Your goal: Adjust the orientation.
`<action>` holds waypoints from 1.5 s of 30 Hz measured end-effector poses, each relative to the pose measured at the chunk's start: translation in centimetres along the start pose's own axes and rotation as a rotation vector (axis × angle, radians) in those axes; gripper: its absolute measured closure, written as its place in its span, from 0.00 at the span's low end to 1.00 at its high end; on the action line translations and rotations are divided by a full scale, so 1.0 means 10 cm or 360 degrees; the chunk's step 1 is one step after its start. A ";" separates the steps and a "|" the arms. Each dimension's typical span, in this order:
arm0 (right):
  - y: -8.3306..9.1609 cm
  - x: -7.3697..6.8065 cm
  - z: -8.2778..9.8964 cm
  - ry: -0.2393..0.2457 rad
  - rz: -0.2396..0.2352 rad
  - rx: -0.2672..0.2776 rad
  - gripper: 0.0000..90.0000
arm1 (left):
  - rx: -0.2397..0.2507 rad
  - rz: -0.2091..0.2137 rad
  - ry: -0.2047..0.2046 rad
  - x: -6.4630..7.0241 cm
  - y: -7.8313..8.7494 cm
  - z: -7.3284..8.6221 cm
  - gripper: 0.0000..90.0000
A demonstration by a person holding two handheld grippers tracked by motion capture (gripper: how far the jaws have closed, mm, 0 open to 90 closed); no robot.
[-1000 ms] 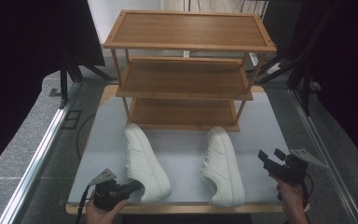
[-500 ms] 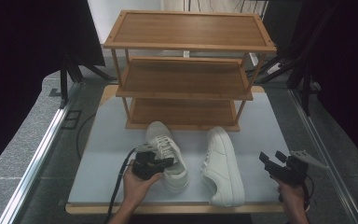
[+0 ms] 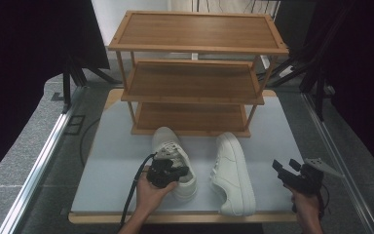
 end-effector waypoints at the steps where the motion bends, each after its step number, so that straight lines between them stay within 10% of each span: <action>1: 0.00 0.00 0.00 0.0000 0.0000 0.0000 0.33 | 0.0000 0.0000 0.0000 0.00 0.00 0.00 1.00; 8: -0.02 -0.02 0.02 0.0007 0.0002 -0.0022 0.33 | -0.0015 0.0021 -0.0009 -0.05 0.09 0.03 1.00; 24: 0.00 -0.03 0.01 -0.0009 -0.0024 -0.0016 0.33 | -0.0034 -0.0183 -0.0006 -0.35 0.40 0.15 1.00; 33: 0.00 -0.08 0.00 -0.0016 -0.0086 -0.0015 0.34 | -0.0030 -0.0139 -0.0019 -0.40 0.50 0.14 0.95; 35: 0.01 -0.13 -0.02 -0.0004 -0.0108 -0.0012 0.35 | 0.0086 0.0008 -0.0024 -0.30 0.59 0.06 0.69; 40: 0.01 -0.19 -0.03 0.0014 -0.0146 -0.0016 0.35 | 0.0194 0.0108 -0.0074 -0.16 0.68 -0.10 0.62; 45: -0.03 -0.30 -0.08 0.0076 -0.0187 -0.0022 0.34 | 0.0375 0.0137 0.0030 -0.25 0.75 -0.24 0.51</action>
Point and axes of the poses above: each handheld gripper's, and its own axes: y roughly backward along the jaws, z roughly out of its underside, x roughly to its right, the point moved 2 cm from there along -y, roughly forward along the jaws, and after that the axes turned 1 degree about y, right-handed, at the moved point
